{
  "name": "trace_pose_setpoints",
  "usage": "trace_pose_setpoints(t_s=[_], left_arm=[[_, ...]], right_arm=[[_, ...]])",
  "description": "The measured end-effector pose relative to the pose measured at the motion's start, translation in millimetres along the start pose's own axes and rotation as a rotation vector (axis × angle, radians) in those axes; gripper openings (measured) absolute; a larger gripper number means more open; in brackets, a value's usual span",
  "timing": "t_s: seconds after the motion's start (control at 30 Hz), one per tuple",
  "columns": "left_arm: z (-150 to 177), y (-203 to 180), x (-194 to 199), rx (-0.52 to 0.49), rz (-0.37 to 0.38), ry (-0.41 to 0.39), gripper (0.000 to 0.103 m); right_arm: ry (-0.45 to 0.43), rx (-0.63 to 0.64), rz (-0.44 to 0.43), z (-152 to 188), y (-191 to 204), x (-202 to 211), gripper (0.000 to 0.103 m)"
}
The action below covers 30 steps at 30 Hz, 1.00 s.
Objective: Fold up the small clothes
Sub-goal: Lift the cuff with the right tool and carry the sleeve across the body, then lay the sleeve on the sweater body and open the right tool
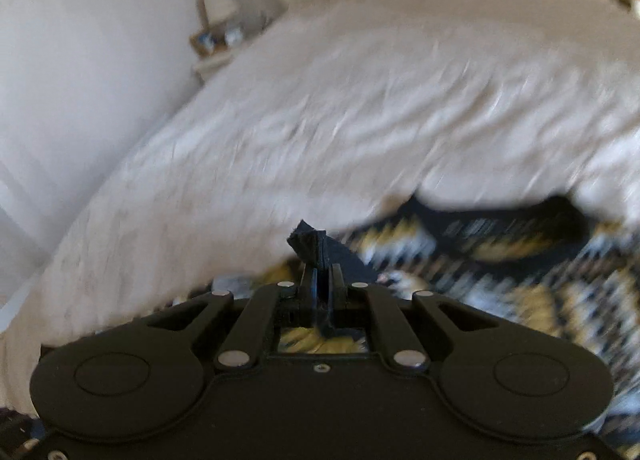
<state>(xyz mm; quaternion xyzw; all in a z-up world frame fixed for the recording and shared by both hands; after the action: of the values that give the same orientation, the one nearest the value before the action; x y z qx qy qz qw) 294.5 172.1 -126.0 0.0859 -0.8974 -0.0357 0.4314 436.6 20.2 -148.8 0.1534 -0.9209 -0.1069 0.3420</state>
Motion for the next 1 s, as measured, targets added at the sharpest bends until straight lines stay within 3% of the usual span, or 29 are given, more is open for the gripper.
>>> trace_pose_setpoints(t_s=[0.07,0.17,0.27,0.3,0.47,0.8,0.9,1.0], left_arm=[[1,7,-2,0.005,-0.009,0.004,0.039],[0,13,-6,0.003,-0.003,0.004,0.039],[-6,5,-10,-0.013,0.011,-0.007,0.039],[-10,0,-12,-0.016,0.019,-0.011,0.039],[-30,-39,-27,-0.043,0.075,-0.041,0.039],[-52,-157,-72,-0.145,0.221,-0.049,0.039],[-46,-181,-95,-0.206,0.21,-0.028,0.039],[-37,-181,-119,-0.248,0.158,0.015,0.039]], right_arm=[[0.036,-0.001,-0.018,18,8,-15,0.01],[0.081,-0.007,-0.051,42,25,-17,0.029],[0.085,-0.021,-0.108,45,22,-9,0.052],[0.078,-0.017,-0.106,43,18,-2,0.056],[0.035,-0.053,-0.037,31,-27,33,0.056],[0.005,-0.154,0.272,14,-196,103,0.056],[0.009,-0.206,0.338,12,-245,114,0.056],[0.022,-0.218,0.38,10,-280,116,0.056]])
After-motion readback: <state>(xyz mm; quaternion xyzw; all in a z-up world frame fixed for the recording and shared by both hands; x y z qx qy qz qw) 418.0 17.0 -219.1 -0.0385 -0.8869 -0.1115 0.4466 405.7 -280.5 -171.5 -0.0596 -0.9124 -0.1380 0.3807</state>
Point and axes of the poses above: each gripper's, at about its wrist camera, not at the fingertips, and x roughly against the way its jaws point, y to its left, z to its underside, the point moved 9 cm from there along -x, roughly the way its jaws point, and after that the axes turned 8 degrees about -y, right-handed, at the moved point
